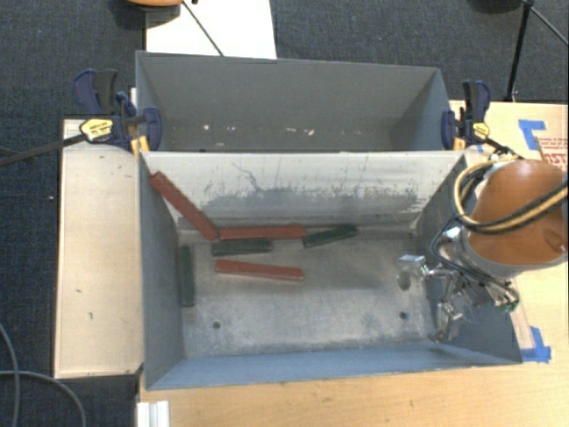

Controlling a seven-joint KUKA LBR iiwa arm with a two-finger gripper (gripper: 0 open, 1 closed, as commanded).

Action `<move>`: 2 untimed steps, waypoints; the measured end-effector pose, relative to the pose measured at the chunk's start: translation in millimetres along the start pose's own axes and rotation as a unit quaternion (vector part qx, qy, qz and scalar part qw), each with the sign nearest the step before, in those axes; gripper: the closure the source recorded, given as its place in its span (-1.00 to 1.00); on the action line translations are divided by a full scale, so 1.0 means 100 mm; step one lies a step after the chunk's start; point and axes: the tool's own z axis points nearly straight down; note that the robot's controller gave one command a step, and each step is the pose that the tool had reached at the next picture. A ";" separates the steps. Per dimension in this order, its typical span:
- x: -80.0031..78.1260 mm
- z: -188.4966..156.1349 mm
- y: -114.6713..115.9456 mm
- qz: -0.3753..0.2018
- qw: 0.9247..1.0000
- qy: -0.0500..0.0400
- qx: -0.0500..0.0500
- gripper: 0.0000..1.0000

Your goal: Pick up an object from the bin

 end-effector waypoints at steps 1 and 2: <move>-0.20 -0.17 0.39 -0.029 1.000 0.004 -0.003 -1.00; -0.32 -0.55 0.62 0.118 0.993 0.002 -0.002 -1.00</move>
Offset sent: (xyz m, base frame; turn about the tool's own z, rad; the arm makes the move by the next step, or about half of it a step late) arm 0.0072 0.1097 0.1409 -0.3319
